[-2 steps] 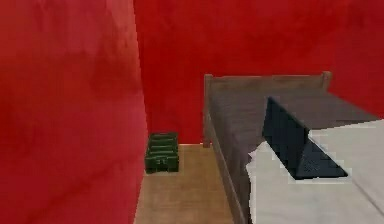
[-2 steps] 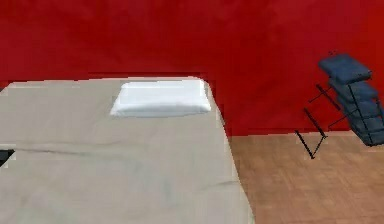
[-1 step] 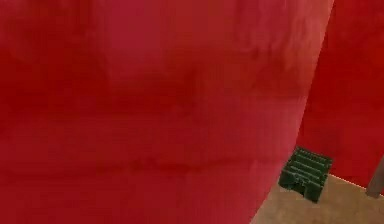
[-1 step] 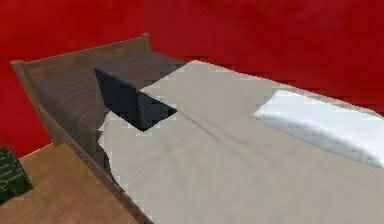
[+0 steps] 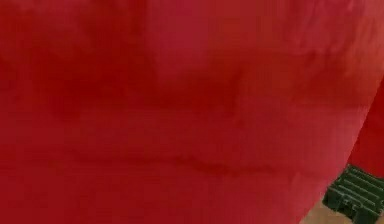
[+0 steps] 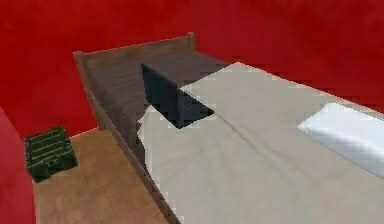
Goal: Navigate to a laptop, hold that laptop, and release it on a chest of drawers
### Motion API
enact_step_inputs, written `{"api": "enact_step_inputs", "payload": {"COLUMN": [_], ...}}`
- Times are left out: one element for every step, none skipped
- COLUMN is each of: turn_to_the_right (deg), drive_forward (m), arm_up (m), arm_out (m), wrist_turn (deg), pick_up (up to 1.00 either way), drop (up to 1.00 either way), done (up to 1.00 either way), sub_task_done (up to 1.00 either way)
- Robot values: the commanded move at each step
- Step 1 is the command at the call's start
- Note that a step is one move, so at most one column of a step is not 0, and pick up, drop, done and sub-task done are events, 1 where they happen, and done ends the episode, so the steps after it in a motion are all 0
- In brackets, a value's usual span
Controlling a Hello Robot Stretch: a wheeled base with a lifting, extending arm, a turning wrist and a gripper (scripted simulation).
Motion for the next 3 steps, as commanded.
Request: {"api": "enact_step_inputs", "payload": {"turn_to_the_right": [45.0,3.0,0.0], "drive_forward": [0.0,0.0,1.0], "arm_up": [0.0,0.0,0.0], "arm_out": [0.0,0.0,0.0], "wrist_turn": [0.0,0.0,0.0], "pick_up": [0.0,0.0,0.0], "drop": [0.0,0.0,0.0], "done": [0.0,0.0,0.0], "sub_task_done": [0.0,0.0,0.0]}}
